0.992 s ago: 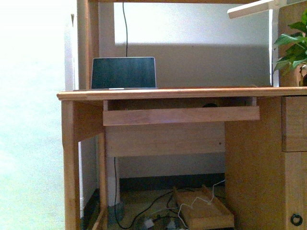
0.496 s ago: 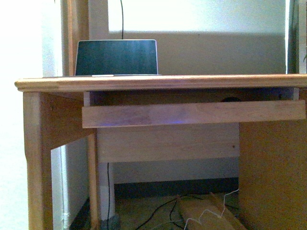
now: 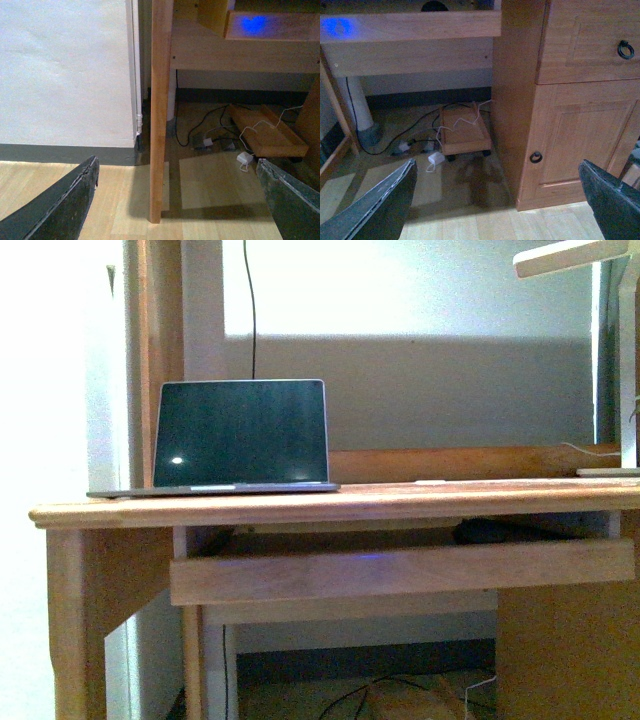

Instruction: Place mouse

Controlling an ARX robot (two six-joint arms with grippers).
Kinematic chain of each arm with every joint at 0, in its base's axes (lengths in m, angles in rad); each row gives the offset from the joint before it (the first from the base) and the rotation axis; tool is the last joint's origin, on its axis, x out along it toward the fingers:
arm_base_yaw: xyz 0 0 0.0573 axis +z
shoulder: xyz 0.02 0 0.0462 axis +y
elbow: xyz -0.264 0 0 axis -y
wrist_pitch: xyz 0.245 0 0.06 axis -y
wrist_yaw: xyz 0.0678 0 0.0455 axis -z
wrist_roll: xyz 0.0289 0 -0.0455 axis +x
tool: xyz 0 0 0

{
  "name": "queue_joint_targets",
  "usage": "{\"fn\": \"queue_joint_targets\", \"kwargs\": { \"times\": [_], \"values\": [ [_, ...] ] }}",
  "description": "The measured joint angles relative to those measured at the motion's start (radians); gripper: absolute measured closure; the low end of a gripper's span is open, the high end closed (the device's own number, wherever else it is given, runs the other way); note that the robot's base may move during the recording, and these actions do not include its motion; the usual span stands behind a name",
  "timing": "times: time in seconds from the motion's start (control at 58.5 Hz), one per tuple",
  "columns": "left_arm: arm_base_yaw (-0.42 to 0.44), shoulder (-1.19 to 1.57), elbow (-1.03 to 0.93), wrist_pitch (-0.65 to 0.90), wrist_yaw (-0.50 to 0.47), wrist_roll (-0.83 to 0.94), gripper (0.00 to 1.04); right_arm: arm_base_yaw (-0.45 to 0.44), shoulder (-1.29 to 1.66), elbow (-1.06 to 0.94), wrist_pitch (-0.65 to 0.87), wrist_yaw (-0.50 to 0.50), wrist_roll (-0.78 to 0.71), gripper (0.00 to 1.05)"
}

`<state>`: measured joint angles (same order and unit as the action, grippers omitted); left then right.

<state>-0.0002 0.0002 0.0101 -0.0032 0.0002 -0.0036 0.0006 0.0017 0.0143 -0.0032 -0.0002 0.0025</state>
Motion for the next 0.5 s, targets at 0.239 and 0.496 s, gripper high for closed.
{"fn": "queue_joint_targets", "kwargs": {
  "times": [0.239,0.496],
  "values": [
    [0.0,0.0,0.0,0.0,0.0,0.0,0.08,0.0,0.0,0.0,0.0,-0.001,0.0,0.07],
    [-0.003,0.003,0.0,-0.005,-0.012,-0.006,0.08,0.0,0.0,0.0,0.0,0.0,0.0,0.07]
  ]
}}
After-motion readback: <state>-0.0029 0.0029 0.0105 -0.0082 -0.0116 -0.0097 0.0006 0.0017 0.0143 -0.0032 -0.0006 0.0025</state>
